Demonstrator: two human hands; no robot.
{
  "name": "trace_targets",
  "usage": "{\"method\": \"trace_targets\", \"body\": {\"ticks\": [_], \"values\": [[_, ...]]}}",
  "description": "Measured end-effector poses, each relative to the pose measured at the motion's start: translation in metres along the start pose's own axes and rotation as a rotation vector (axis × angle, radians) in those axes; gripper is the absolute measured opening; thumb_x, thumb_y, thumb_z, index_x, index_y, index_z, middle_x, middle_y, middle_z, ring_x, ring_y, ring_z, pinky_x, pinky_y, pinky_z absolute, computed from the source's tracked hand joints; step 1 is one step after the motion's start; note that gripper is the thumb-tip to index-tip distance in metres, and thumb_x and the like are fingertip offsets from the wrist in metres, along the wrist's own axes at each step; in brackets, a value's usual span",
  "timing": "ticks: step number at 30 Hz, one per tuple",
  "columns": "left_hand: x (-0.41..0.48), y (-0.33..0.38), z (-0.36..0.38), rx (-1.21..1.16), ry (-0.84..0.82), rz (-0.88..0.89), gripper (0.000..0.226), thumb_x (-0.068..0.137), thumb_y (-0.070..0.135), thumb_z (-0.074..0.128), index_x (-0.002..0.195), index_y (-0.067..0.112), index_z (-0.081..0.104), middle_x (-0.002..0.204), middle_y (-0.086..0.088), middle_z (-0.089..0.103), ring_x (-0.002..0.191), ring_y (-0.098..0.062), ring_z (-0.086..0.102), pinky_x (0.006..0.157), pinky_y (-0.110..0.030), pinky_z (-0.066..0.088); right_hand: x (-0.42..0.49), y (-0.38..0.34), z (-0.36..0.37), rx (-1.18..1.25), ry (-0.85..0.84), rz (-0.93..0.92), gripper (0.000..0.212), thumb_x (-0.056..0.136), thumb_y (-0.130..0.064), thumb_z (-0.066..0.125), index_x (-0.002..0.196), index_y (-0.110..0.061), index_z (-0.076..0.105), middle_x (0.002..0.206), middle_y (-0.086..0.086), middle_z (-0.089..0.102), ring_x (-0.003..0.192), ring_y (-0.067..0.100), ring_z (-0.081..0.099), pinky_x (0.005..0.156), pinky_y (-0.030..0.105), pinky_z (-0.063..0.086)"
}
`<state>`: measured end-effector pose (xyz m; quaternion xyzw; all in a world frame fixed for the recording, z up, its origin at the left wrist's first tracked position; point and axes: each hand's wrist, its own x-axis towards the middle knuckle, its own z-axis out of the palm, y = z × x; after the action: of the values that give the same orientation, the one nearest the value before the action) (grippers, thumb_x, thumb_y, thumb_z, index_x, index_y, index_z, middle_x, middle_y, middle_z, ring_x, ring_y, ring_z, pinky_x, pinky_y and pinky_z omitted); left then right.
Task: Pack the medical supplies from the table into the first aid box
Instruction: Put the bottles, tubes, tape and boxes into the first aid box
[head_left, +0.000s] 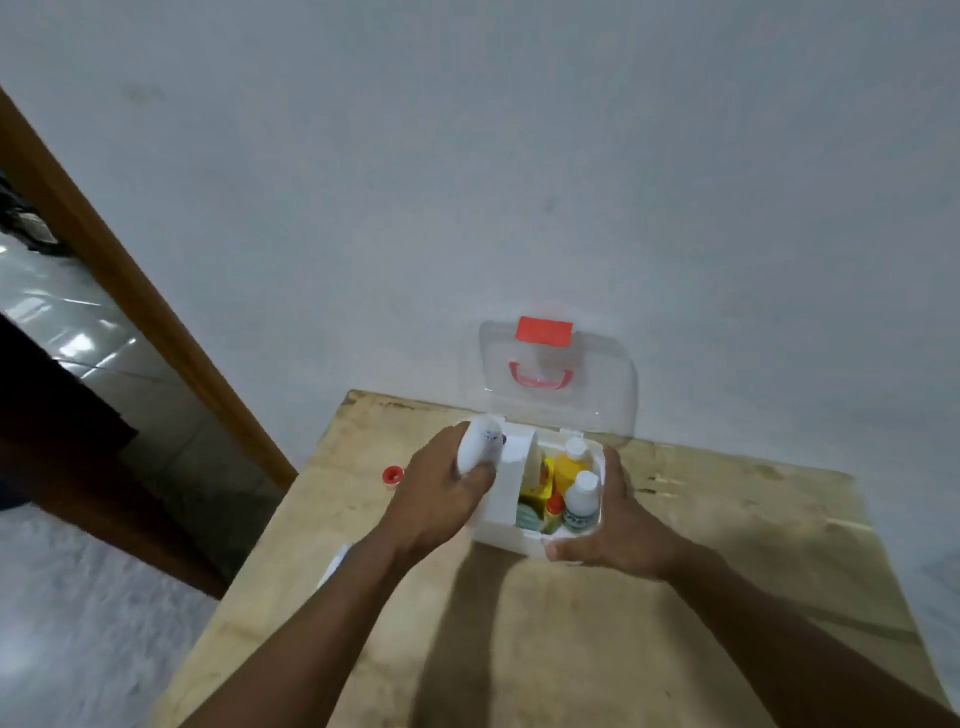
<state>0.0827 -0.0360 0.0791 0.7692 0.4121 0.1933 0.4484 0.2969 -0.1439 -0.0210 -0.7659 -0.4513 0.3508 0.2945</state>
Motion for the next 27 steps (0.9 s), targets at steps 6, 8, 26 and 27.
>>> {"method": "trace_targets", "body": {"ticks": [6, 8, 26, 27], "values": [[0.058, -0.017, -0.002, 0.129, -0.281, 0.207, 0.022, 0.083, 0.025, 0.076, 0.104, 0.024, 0.073, 0.096, 0.012, 0.071, 0.087, -0.003, 0.062, 0.073, -0.016, 0.041, 0.005, 0.003, 0.002, 0.028, 0.019, 0.008, 0.150, 0.037, -0.057, 0.096, 0.150, -0.036, 0.000, 0.153, -0.008, 0.026, 0.141, 0.013, 0.035, 0.112, 0.042, 0.040], [0.066, -0.022, 0.003, 0.115, -0.309, 0.252, 0.020, 0.078, 0.023, 0.080, 0.096, 0.026, 0.073, 0.090, 0.015, 0.071, 0.085, 0.003, 0.061, 0.071, -0.008, 0.039, 0.003, -0.007, 0.000, 0.007, 0.016, -0.013, 0.140, 0.044, -0.049, 0.097, 0.149, -0.033, 0.005, 0.150, -0.010, 0.028, 0.139, 0.007, 0.035, 0.114, 0.039, 0.038], [0.065, -0.017, 0.054, 0.440, -0.496, 0.346, 0.006, 0.080, 0.038, 0.068, 0.084, 0.036, 0.066, 0.088, 0.005, 0.073, 0.078, -0.019, 0.065, 0.066, -0.029, 0.050, 0.000, -0.017, -0.003, 0.019, -0.026, -0.049, 0.136, 0.056, -0.033, 0.095, 0.150, -0.027, -0.004, 0.143, -0.021, 0.015, 0.136, 0.007, 0.031, 0.105, 0.027, 0.043], [0.063, -0.016, 0.056, 0.426, -0.505, 0.330, 0.006, 0.081, 0.034, 0.068, 0.080, 0.036, 0.063, 0.086, 0.005, 0.073, 0.076, -0.017, 0.064, 0.063, -0.025, 0.046, 0.000, -0.017, -0.002, 0.009, -0.025, -0.070, 0.135, 0.057, -0.034, 0.094, 0.149, -0.027, -0.004, 0.146, -0.016, 0.014, 0.136, 0.008, 0.030, 0.106, 0.027, 0.042]]}}
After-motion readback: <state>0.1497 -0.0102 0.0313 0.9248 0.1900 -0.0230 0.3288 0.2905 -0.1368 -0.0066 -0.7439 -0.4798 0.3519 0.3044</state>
